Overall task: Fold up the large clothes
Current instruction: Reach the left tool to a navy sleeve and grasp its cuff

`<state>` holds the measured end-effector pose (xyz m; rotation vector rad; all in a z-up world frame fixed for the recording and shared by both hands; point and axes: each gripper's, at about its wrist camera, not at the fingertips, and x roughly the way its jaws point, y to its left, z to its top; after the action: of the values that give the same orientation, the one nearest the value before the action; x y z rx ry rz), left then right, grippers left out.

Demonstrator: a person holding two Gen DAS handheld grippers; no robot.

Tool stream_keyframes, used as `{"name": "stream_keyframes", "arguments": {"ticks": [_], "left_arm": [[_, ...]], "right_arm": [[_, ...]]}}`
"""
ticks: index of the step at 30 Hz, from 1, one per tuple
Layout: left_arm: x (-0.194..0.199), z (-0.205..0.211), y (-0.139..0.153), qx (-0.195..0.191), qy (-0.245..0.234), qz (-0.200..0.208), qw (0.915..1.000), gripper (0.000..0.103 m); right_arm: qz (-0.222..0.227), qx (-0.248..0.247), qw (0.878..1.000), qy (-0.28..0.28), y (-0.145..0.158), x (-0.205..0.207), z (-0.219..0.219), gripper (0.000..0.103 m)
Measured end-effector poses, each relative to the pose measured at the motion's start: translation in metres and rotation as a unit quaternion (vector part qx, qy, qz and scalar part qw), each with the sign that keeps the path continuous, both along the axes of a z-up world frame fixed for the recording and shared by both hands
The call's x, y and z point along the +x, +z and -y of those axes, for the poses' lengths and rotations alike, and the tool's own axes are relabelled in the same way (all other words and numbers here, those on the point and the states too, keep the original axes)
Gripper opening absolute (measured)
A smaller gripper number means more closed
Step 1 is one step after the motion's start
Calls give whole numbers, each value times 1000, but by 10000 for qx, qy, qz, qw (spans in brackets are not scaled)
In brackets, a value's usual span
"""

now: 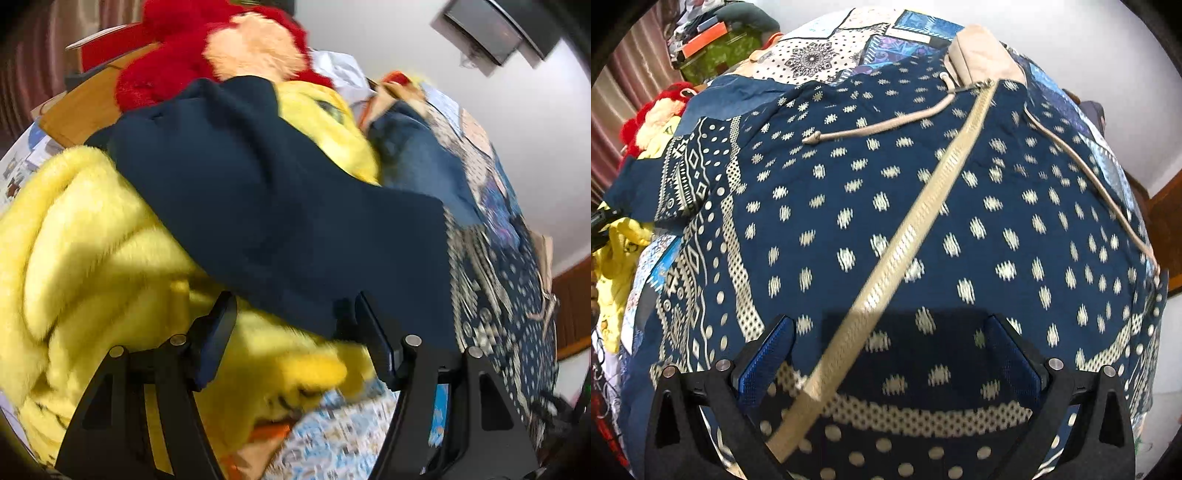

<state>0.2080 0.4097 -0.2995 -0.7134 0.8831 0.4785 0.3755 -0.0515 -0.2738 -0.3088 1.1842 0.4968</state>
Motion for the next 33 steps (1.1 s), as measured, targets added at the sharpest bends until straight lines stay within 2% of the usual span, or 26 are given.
{"name": "stream_keyframes", "arguments": {"ticks": [2, 3, 4, 5, 7, 9, 13, 17, 19, 22, 23, 25, 27, 28, 29, 32, 33], "left_arm": [[8, -4, 0, 126, 56, -40, 9999, 65], [13, -3, 3, 331, 37, -98, 9994, 56], [19, 0, 6, 579, 1, -238, 9980, 40], [25, 3, 9, 839, -34, -418, 9956, 32], [33, 9, 16, 1126, -114, -568, 9919, 6], [42, 21, 33, 1468, -218, -556, 9874, 6], [72, 61, 95, 2154, -598, -16, 9747, 3], [104, 112, 155, 2298, -1179, 757, 9631, 3], [125, 149, 183, 2256, -1601, 1159, 9540, 3], [152, 202, 206, 2132, -2140, 1502, 9414, 3], [163, 230, 210, 2089, -2422, 1599, 9339, 3], [176, 265, 210, 2042, -2782, 1657, 9238, 3], [185, 313, 197, 2005, -3276, 1612, 9091, 3], [188, 328, 190, 1990, -3442, 1548, 9044, 3], [193, 353, 175, 1924, -3723, 1393, 8972, 3], [203, 403, 131, 1649, -4313, 891, 8825, 3], [203, 418, 122, 1612, -4399, 783, 8800, 3]], "right_arm": [[-34, 34, 10000, -15, 0, -3, 6, 103], [-61, 67, 10000, -12, 1, -6, 8, 103], [-79, 106, 9999, 13, 2, -8, 10, 103], [-88, 128, 9999, 46, 1, -9, 13, 103], [-133, 226, 9996, 100, 3, -12, 19, 103], [-203, 295, 9993, 106, 4, -13, 23, 103], [-246, 314, 9992, 23, 10, -19, 38, 103], [-80, 493, 9986, -172, 28, -24, 58, 103], [55, 591, 9976, -367, 41, -25, 72, 103], [277, 703, 9950, -657, 61, -24, 99, 103], [370, 747, 9934, -787, 68, -25, 110, 103], [477, 820, 9903, -1011, 80, -24, 130, 103], [521, 940, 9874, -1165, 89, -26, 152, 103], [582, 954, 9863, -1215, 93, -28, 162, 103], [659, 916, 9857, -1248, 96, -29, 168, 103], [942, 687, 9855, -1234, 105, -35, 179, 103], [1045, 636, 9853, -1194, 106, -38, 183, 103]]}}
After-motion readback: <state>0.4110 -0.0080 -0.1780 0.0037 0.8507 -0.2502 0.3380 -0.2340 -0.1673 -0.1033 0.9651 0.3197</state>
